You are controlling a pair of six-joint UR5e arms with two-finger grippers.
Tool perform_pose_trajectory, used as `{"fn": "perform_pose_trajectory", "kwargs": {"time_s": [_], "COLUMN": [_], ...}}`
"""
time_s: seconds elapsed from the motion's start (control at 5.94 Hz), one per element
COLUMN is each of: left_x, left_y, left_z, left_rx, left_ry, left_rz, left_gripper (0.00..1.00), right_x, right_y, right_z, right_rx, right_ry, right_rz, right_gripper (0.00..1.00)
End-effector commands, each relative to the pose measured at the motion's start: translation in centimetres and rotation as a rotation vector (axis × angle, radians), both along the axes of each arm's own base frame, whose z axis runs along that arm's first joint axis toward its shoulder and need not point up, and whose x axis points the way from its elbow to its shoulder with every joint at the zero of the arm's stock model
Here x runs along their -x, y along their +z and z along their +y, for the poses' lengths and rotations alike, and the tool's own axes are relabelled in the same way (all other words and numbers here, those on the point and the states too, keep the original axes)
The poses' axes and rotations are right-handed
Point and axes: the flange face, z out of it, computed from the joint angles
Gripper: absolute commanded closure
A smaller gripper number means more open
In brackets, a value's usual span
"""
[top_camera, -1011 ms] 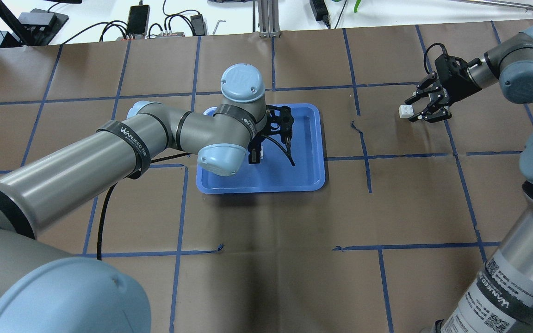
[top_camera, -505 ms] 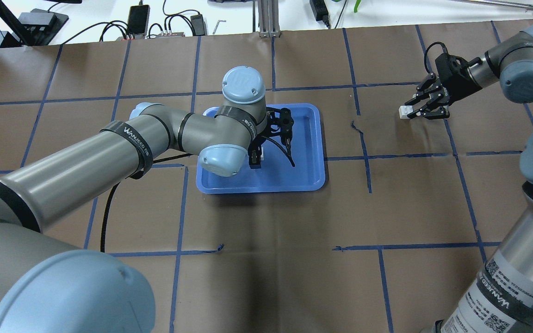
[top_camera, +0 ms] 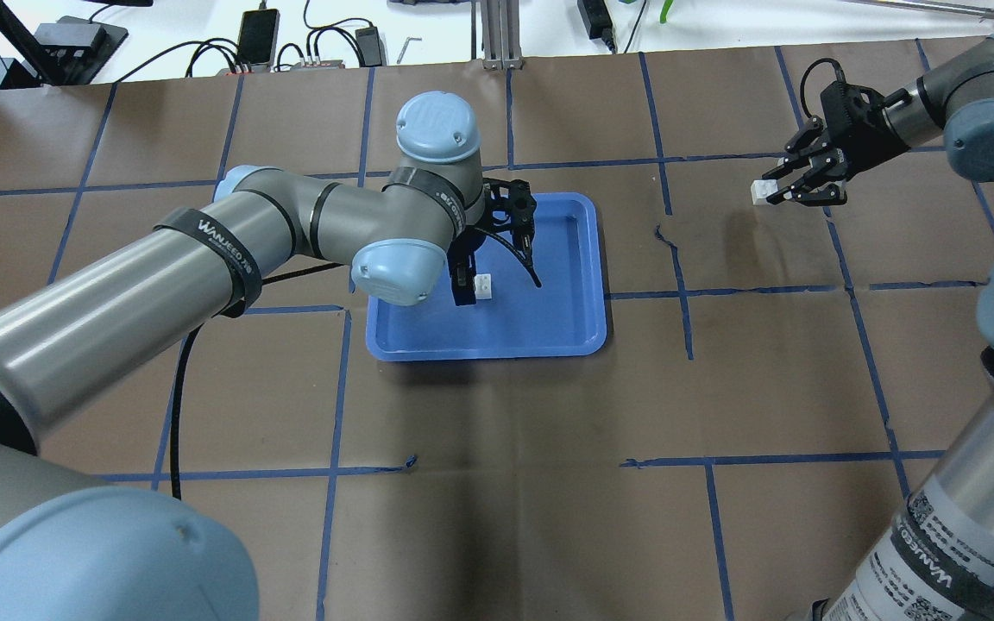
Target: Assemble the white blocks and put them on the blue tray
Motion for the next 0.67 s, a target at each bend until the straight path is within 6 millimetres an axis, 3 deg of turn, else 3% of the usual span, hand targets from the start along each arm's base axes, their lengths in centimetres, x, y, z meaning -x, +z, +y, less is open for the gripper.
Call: {"fn": "perform_pose_trajectory", "kwargs": {"time_s": [0.0,0.17,0.51], "left_x": [-3.9,-6.8,-8.9], "left_y": [10.6,15.4,22.3], "left_z": [2.7,4.7,9.3], "left_rx": [-0.084,-0.109,-0.068], "left_ry": [0.053,0.097,0.207], "left_rz": [-0.007,-0.009,-0.015], "left_gripper": [0.15,0.15,0.12], "right_x": [-1.6,-3.9,-11.4], "right_y": [5.3,7.1,9.4], "right_z": [1.2,2.6,5.1], "right_rx": [0.022,0.000,-0.024], "right_ry": [-0.013,-0.025,-0.007], "right_rz": [0.015,0.012,-0.038], "right_gripper": [0.67,0.67,0.67]}}
